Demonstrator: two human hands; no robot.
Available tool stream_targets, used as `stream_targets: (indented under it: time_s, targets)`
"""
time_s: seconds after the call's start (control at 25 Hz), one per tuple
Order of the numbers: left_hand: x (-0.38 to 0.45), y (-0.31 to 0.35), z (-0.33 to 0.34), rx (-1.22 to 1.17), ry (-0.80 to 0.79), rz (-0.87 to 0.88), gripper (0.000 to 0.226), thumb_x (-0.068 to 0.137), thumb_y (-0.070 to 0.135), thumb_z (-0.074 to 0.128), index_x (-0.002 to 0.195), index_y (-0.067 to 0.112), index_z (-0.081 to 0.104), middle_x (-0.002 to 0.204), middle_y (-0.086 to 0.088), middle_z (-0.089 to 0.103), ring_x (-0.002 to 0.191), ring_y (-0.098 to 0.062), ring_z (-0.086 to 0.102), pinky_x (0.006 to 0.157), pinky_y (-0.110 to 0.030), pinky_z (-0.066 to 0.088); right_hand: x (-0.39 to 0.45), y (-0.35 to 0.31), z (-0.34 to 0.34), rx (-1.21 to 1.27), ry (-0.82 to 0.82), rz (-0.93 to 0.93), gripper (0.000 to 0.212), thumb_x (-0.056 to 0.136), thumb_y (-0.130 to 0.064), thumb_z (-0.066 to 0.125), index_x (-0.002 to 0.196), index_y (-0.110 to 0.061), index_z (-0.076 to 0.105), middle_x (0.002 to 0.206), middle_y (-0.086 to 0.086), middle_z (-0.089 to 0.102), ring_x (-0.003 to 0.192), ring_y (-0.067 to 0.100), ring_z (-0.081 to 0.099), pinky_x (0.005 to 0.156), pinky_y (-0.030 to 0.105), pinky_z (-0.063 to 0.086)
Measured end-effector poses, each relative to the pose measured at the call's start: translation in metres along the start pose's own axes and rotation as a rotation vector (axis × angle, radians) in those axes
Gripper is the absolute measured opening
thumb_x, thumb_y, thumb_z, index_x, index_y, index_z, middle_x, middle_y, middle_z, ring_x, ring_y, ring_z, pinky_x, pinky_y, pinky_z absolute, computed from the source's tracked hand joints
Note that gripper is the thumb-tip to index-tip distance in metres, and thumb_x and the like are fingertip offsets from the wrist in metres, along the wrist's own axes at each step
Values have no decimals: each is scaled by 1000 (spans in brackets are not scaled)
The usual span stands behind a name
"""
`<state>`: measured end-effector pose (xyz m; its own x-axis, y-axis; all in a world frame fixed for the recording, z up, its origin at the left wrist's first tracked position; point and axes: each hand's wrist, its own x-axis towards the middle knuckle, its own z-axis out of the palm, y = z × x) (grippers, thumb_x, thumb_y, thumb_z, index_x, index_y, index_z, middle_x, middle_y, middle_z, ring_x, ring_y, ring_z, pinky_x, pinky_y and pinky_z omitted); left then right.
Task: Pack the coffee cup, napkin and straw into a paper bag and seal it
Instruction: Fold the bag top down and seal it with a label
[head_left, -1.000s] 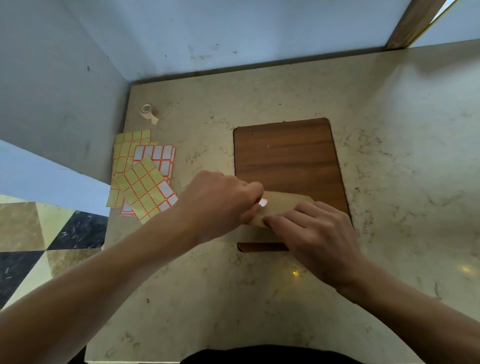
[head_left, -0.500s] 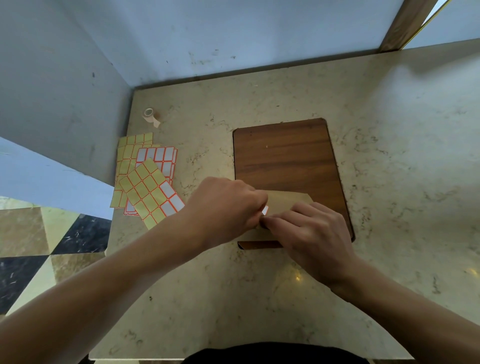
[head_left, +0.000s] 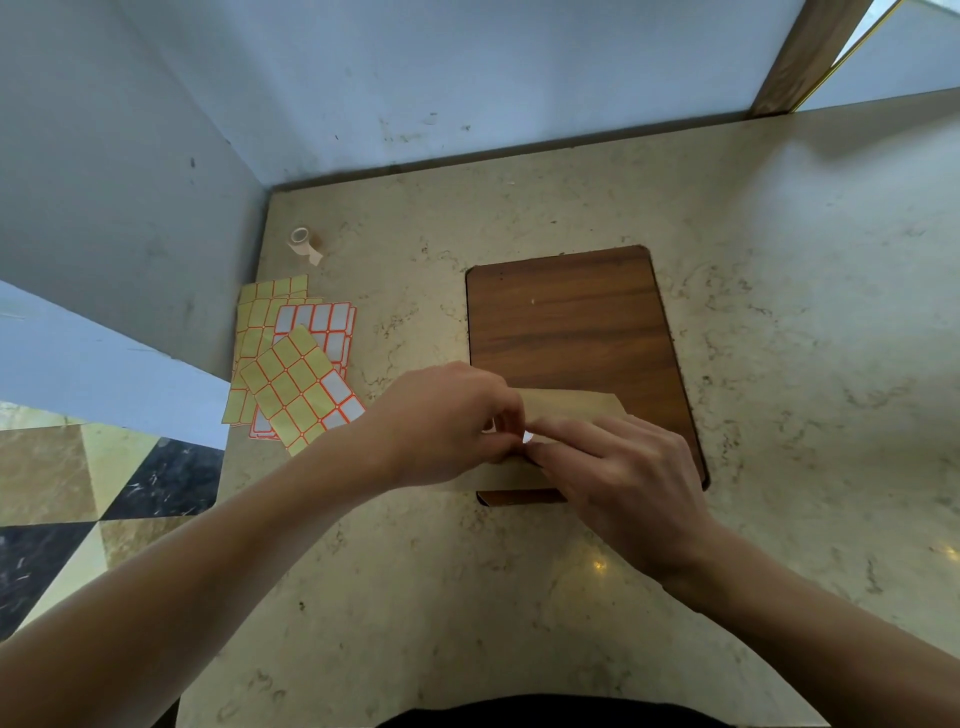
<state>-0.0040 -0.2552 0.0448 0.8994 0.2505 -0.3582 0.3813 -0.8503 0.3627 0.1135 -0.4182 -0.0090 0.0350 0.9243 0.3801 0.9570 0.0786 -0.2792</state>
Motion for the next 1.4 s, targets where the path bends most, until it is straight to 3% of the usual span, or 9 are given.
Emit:
stream_targets:
  time_s: [0.16, 0.32, 0.44, 0.6, 0.88, 1.08, 1.2, 1.28, 1.4]
  targets:
    - [0, -6, -1, -178, -62, -22, 12, 88, 33, 65, 95, 26, 73, 92, 9, 66, 84, -5, 59, 76, -39, 53, -3, 0, -2, -22, -51, -4, 9, 86, -20, 70, 93, -15, 74, 82, 0, 74, 57, 18, 59, 47, 31, 47]
    - [-4, -10, 0, -255, -79, -6, 14, 88, 32, 66, 96, 24, 74, 94, 8, 66, 86, -5, 59, 77, -38, 52, -3, -2, -1, 13, -19, 64, 16, 91, -24, 59, 89, -14, 71, 62, 1, 63, 49, 17, 52, 43, 35, 45]
    - [-12, -13, -2, -315, -74, 38, 17, 87, 34, 67, 100, 25, 75, 97, 7, 66, 88, -6, 59, 78, -37, 51, -3, -2, -2, -2, -23, 44, 19, 91, -23, 61, 104, -13, 71, 72, 1, 69, 55, 18, 57, 45, 35, 47]
    - [-23, -18, -1, -285, -83, 73, 22, 84, 36, 70, 105, 29, 73, 103, 10, 65, 96, -6, 56, 83, -37, 48, -4, -4, 0, -51, -55, 2, 20, 90, -19, 57, 104, -17, 72, 95, 0, 73, 70, 22, 63, 55, 35, 50]
    - [-20, -20, 10, -78, -81, 66, 38, 82, 43, 68, 119, 39, 61, 116, 15, 52, 104, -3, 37, 84, -30, 44, -4, -3, 1, -65, -35, -21, 26, 92, -24, 51, 104, -18, 73, 96, -1, 74, 66, 21, 60, 53, 33, 48]
    - [-18, -23, 17, 51, -70, 110, 49, 84, 48, 65, 131, 46, 50, 128, 11, 41, 121, -13, 27, 92, -36, 43, -5, -4, 1, -56, -18, -32, 24, 93, -25, 53, 105, -18, 73, 94, -1, 75, 62, 19, 58, 50, 31, 46]
    - [-17, -27, 24, 179, -107, 102, 64, 86, 53, 58, 142, 51, 27, 140, 7, 31, 129, -20, 16, 101, -39, 34, -5, -4, 2, -47, -26, -24, 22, 91, -24, 57, 107, -19, 73, 97, -2, 74, 64, 19, 59, 52, 32, 47]
    - [-13, -27, 30, 239, -136, 65, 68, 89, 55, 53, 146, 49, 16, 149, 4, 19, 135, -24, 8, 106, -43, 27, -6, -4, 2, -45, -30, -25, 23, 91, -24, 56, 107, -19, 73, 97, -2, 74, 65, 19, 60, 52, 33, 47]
    - [-11, -27, 32, 286, -137, 35, 65, 92, 55, 47, 148, 44, 16, 158, 3, 5, 140, -28, 1, 111, -46, 20, -6, -4, 2, -49, -23, -26, 22, 89, -20, 58, 106, -19, 73, 97, -2, 74, 65, 20, 59, 53, 32, 47]
